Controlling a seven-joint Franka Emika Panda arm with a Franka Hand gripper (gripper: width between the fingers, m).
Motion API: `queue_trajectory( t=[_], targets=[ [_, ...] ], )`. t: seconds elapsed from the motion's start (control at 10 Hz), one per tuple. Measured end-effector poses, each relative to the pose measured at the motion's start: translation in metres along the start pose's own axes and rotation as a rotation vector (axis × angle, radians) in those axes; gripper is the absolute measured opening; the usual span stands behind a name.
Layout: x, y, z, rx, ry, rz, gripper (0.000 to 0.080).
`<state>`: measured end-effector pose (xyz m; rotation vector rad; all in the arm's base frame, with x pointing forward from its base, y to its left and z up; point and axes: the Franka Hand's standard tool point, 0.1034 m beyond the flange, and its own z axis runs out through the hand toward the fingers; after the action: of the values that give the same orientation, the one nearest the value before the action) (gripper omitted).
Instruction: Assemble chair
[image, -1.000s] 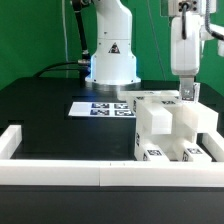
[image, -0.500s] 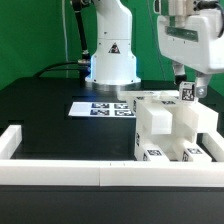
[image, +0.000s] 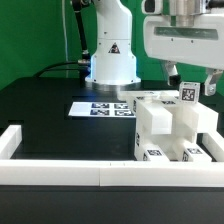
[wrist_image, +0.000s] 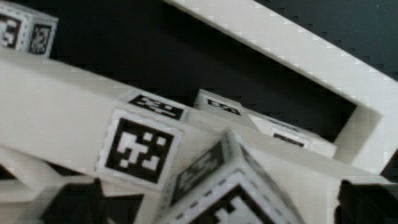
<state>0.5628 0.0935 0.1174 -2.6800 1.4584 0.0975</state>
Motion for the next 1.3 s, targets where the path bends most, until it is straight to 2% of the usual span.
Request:
queue_trajectory(
  t=[0.9,1.1,1.3],
  targets=[
    [0.0023,0.0012,-0.0001,-0.009,0.007,-0.675,0.0649],
    [0.0024,0.0015,0.0000,-0.010,0.006,-0.690,0.0619],
    [0.0023,0.0015,0.0001,-0.010,0.006,-0.677,0.0283]
  ],
)
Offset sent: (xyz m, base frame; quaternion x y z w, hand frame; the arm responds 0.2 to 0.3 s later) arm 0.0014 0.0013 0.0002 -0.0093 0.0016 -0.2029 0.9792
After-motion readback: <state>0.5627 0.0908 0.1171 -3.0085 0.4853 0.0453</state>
